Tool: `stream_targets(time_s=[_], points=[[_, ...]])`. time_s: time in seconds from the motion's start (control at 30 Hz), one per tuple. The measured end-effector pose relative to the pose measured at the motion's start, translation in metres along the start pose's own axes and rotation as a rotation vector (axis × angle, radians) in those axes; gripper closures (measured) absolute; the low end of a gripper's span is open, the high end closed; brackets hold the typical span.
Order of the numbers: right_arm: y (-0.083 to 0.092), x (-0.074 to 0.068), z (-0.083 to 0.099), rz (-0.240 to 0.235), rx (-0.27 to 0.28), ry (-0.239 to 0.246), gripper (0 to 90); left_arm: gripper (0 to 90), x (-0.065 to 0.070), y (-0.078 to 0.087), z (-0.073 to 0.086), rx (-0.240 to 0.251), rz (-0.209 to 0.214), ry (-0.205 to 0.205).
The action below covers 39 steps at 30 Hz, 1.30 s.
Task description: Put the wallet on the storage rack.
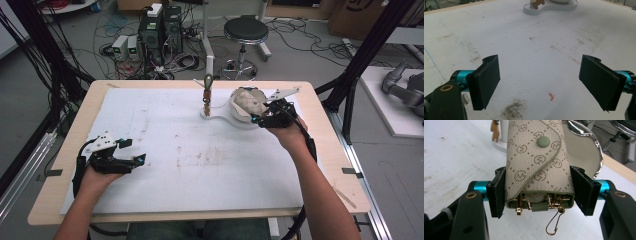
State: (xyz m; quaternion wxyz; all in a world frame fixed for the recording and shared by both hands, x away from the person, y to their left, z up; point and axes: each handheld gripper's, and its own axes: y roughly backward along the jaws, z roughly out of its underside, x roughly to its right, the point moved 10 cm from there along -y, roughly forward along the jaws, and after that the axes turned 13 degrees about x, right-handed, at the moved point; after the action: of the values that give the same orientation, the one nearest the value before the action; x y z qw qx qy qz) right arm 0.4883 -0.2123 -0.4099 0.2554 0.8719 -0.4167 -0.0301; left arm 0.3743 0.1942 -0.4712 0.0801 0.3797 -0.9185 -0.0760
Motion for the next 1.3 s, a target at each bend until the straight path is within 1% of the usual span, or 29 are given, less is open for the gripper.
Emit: stream_targets(time_s=[0.07,0.13,0.27,0.33,0.4,0.47,0.5,0.53,0.57,0.77,0.8,0.9,0.97,1.03,1.1,1.23,1.3], points=[[-0.003,0.004,0.0,0.012,-0.017,0.008,36.0,17.1,0.0,0.0,0.0,-0.001,0.001,0.0],[-0.006,0.008,0.0,0.027,-0.036,0.003,36.0,17.1,0.0,0.0,0.0,0.0,0.001,0.002],[-0.012,0.012,0.002,0.038,-0.067,0.013,36.0,17.1,-0.001,0.0,0.0,-0.002,0.0,0.0],[-0.015,0.013,0.002,0.045,-0.074,0.01,36.0,17.1,-0.002,0.0,0.001,-0.002,0.0,0.002],[-0.017,0.013,0.003,0.05,-0.095,0.014,36.0,17.1,-0.002,0.0,0.001,-0.004,0.0,0.002],[-0.021,0.013,0.002,0.044,-0.099,0.024,36.0,17.1,-0.002,0.0,0.001,-0.003,0.0,0.003],[-0.022,0.012,0.003,0.045,-0.108,0.025,36.0,17.1,-0.002,0.0,0.001,-0.003,0.0,0.003],[-0.023,0.012,0.003,0.05,-0.124,0.038,36.0,17.1,-0.002,0.0,0.001,-0.002,0.001,0.002],[-0.025,0.012,0.002,0.051,-0.121,0.046,36.0,17.1,-0.002,0.0,0.001,-0.003,0.002,0.001],[-0.031,0.014,0.006,0.061,-0.149,0.041,36.0,17.1,-0.001,-0.001,0.001,-0.003,0.003,0.002],[-0.031,0.014,0.007,0.066,-0.156,0.032,36.0,17.1,-0.001,-0.001,0.001,-0.003,0.003,0.002],[-0.033,0.016,0.007,0.068,-0.151,0.035,35.9,17.1,-0.001,-0.001,0.002,-0.007,0.006,0.002],[-0.035,0.016,0.007,0.071,-0.156,0.027,35.9,17.1,-0.001,-0.002,0.002,-0.008,0.006,0.001],[-0.036,0.017,0.007,0.071,-0.164,0.033,35.9,17.1,-0.001,-0.002,0.002,-0.009,0.007,0.001],[-0.039,0.017,0.005,0.075,-0.161,0.032,35.8,17.1,-0.001,-0.002,0.002,-0.008,0.005,0.001],[-0.045,0.017,0.005,0.079,-0.181,0.039,35.8,17.1,-0.001,-0.001,0.002,-0.008,0.003,-0.002],[-0.048,0.017,0.005,0.086,-0.19,0.054,35.7,17.1,-0.001,0.0,0.002,-0.009,0.002,-0.002]])
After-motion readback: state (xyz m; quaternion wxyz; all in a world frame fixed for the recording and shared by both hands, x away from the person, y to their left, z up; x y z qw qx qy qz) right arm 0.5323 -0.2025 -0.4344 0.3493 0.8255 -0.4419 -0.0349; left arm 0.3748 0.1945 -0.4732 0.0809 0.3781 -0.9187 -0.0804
